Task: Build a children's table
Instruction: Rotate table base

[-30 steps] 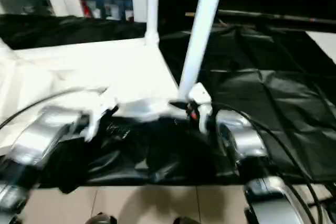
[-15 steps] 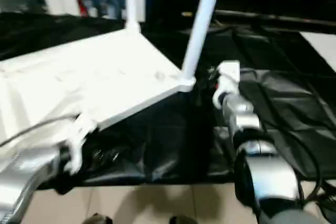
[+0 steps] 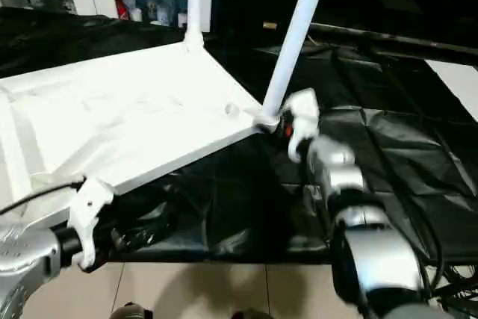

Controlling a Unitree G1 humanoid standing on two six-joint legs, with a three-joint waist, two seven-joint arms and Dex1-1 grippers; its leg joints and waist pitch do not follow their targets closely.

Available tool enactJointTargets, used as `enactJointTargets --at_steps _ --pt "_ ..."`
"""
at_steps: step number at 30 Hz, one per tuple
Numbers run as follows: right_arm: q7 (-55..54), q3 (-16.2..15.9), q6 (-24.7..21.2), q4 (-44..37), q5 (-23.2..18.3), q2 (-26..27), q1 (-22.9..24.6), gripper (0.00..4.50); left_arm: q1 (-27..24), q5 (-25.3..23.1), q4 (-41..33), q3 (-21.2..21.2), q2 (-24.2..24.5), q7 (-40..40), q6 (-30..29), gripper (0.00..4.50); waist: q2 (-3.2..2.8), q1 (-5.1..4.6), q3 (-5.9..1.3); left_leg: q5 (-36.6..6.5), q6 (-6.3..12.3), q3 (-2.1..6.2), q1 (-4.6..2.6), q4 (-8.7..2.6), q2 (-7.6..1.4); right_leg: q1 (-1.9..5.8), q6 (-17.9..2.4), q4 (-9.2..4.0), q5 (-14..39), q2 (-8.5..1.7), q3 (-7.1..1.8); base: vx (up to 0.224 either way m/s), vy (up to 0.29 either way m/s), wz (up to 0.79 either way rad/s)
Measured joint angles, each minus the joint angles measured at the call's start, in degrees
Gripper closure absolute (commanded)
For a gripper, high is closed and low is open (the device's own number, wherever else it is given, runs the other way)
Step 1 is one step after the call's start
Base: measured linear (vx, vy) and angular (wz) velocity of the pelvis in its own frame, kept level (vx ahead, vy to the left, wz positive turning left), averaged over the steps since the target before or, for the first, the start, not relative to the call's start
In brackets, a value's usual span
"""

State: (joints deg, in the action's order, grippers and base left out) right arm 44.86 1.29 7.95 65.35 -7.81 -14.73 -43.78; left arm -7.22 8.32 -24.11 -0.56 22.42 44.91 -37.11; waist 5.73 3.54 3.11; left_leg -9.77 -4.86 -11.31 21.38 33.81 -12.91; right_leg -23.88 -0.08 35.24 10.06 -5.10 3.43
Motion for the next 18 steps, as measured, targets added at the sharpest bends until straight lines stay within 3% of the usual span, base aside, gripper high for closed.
enactJointTargets --at_steps 4,10,12,15,18 --pt "1.97 0.63 0.82 0.10 -0.69 1.67 -1.05 1.42 0.23 -0.05 0.07 0.28 0.00 -1.84 0.05 0.06 0.01 -0.48 0.00 0.00 -0.01 0.14 -0.09 -0.01 -0.02 -0.05 0.10 0.09 -0.04 0.03 0.10 0.000 0.000 0.00" --pt "1.00 0.62 1.64 2.40 -0.98 7.43 -7.52 1.42 -2.83 0.01 -1.80 -0.82 1.45 -3.02 -0.66 0.06 0.37 -0.45 0.00 0.01 -0.03 0.46 -0.13 -0.03 -0.06 -0.10 0.09 0.23 -0.05 0.06 0.29 0.000 0.000 0.00" --pt "-1.34 0.87 1.80 3.46 -0.86 8.29 -9.25 1.42 -4.43 0.18 -3.71 -1.41 2.07 -3.41 -1.43 0.06 0.73 0.19 0.00 0.01 -0.04 0.53 -0.11 -0.06 -0.06 -0.10 0.09 0.23 -0.05 0.05 0.28 0.000 0.000 0.00" --pt "-7.62 2.40 2.28 6.07 -0.63 10.02 -12.64 1.42 -7.76 0.75 -6.75 -3.33 2.53 -4.29 -2.61 0.06 1.95 1.15 0.14 0.02 -0.05 0.50 -0.07 -0.03 -0.05 -0.11 0.06 0.24 -0.06 0.03 0.26 0.000 0.000 0.00" --pt "-16.68 4.33 2.74 7.83 -0.59 9.89 -16.26 1.42 -12.33 0.99 -10.78 -6.11 3.12 -5.42 -3.84 0.06 2.78 1.81 0.13 0.02 -0.07 0.51 -0.03 -0.02 -0.03 -0.07 0.10 0.08 -0.03 0.03 0.25 0.000 0.000 0.00"
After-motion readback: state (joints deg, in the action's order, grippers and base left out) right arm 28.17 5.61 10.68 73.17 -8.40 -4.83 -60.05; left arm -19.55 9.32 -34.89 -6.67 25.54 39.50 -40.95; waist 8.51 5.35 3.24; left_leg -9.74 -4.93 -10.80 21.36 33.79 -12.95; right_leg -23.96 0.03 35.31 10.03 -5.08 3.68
